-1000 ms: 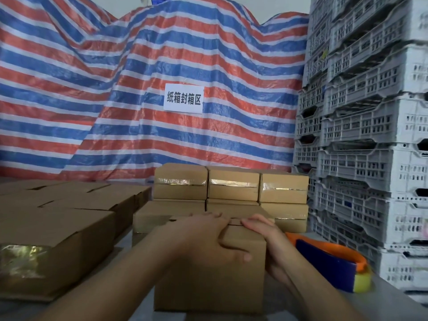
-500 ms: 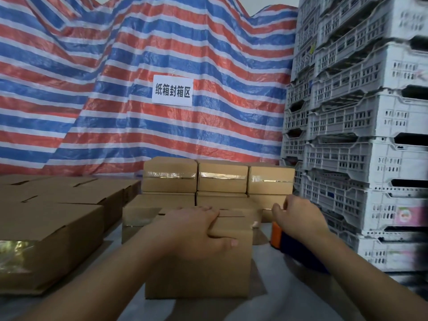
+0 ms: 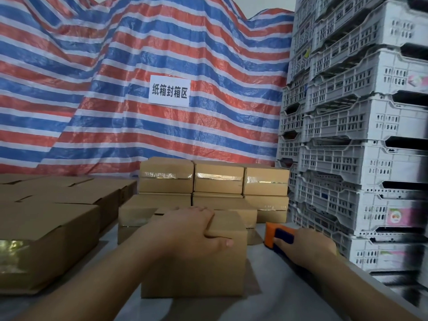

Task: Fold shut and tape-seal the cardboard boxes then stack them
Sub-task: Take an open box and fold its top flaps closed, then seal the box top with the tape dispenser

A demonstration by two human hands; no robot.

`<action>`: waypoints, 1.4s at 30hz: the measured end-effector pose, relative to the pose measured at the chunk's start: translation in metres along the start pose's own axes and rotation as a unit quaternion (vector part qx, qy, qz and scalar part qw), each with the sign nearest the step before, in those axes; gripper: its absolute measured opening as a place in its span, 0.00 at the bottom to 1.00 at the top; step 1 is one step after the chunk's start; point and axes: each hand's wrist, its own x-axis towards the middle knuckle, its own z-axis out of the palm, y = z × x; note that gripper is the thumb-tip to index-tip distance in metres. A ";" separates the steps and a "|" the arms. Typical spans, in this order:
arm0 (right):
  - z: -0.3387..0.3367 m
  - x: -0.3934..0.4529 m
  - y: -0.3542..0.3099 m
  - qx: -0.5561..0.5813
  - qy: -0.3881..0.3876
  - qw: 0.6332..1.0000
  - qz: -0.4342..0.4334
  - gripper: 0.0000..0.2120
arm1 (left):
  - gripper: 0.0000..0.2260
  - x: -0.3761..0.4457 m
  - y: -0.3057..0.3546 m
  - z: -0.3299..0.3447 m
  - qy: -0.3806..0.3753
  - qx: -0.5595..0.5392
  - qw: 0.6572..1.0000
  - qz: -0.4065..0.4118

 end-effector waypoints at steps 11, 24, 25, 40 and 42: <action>-0.053 -0.007 0.003 0.192 0.153 0.969 0.017 0.34 | 0.35 0.000 0.000 0.000 0.006 -0.028 1.000 0.012; -0.160 -0.020 -0.084 0.697 -0.148 0.686 -0.146 0.29 | 0.40 -0.004 0.001 -0.005 0.001 -0.056 0.998 0.007; -0.159 -0.020 -0.088 0.701 -0.172 0.676 -0.151 0.28 | 0.39 -0.004 0.001 -0.006 -0.001 -0.059 0.998 0.006; -0.155 -0.007 -0.108 0.638 -0.310 0.673 -0.210 0.25 | 0.14 -0.014 -0.015 -0.025 0.080 -0.530 0.841 -0.074; -0.157 -0.004 -0.111 0.626 -0.330 0.670 -0.223 0.24 | 0.20 -0.014 -0.022 -0.027 0.113 -0.647 0.747 -0.107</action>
